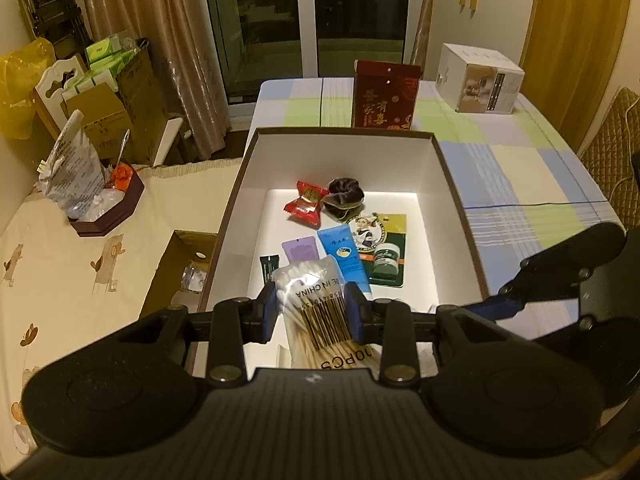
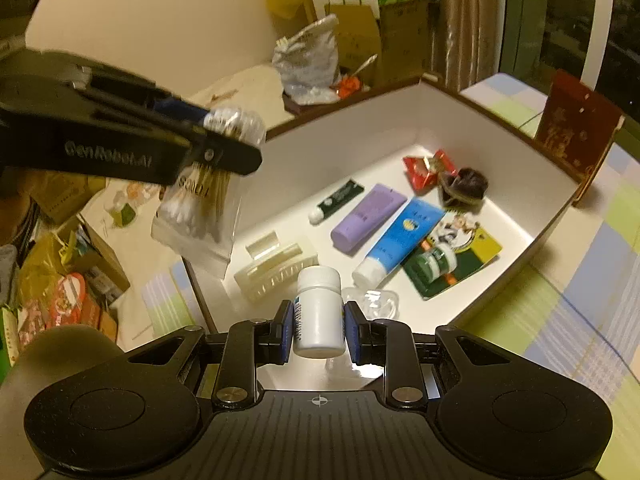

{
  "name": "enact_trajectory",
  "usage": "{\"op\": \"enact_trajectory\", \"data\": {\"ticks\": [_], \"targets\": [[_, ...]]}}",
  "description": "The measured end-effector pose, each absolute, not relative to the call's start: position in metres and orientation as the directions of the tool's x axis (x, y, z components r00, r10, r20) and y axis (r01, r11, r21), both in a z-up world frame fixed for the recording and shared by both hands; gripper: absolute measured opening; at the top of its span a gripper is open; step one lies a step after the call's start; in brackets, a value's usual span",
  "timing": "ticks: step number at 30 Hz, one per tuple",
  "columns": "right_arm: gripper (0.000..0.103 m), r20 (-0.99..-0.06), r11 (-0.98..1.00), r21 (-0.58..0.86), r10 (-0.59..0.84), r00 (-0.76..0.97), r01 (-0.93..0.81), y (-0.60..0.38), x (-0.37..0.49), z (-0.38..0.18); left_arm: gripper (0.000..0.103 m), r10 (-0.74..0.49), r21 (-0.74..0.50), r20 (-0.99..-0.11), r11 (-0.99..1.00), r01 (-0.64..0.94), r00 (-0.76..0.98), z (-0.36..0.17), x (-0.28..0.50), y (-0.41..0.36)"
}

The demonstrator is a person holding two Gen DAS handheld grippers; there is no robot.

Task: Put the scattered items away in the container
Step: 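Carry the swab bag with the left tool while the right tool carries the white bottle over the box, then open the left tool releasing the swab bag while the right tool releases the white bottle into the box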

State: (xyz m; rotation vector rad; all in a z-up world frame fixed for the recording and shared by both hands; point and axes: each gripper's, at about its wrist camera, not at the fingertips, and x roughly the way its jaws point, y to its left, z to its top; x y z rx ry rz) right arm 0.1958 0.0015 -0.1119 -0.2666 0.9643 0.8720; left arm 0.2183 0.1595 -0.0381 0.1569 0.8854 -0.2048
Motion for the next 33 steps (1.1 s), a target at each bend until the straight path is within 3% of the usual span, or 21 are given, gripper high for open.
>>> {"op": "enact_trajectory", "data": {"ticks": [13, 15, 16, 17, 33], "targets": [[0.030, -0.821, 0.608, 0.204, 0.534, 0.205, -0.767, 0.018, 0.199, -0.131, 0.029, -0.108, 0.040, -0.810, 0.971, 0.237, 0.577, -0.055, 0.231, 0.169], [0.053, -0.823, 0.607, 0.201, 0.530, 0.204, -0.769, 0.018, 0.199, -0.132, 0.030, -0.109, 0.036, -0.814, 0.971, 0.237, 0.571, -0.058, 0.232, 0.169], [0.075, -0.817, 0.614, 0.186, 0.530, 0.226, -0.767, 0.015, 0.198, -0.129, 0.029, -0.111, 0.033, -0.816, 0.971, 0.236, 0.568, -0.058, 0.232, 0.169], [0.077, -0.808, 0.617, 0.171, 0.534, 0.249, -0.768, 0.013, 0.196, -0.126, 0.029, -0.112, 0.030, -0.817, 0.971, 0.236, 0.566, -0.059, 0.233, 0.169], [0.077, -0.822, 0.642, 0.083, 0.477, 0.312, -0.763, -0.008, 0.213, -0.108, 0.030, -0.146, -0.009, -0.835, 0.967, 0.253, 0.530, -0.072, 0.238, 0.154]]}}
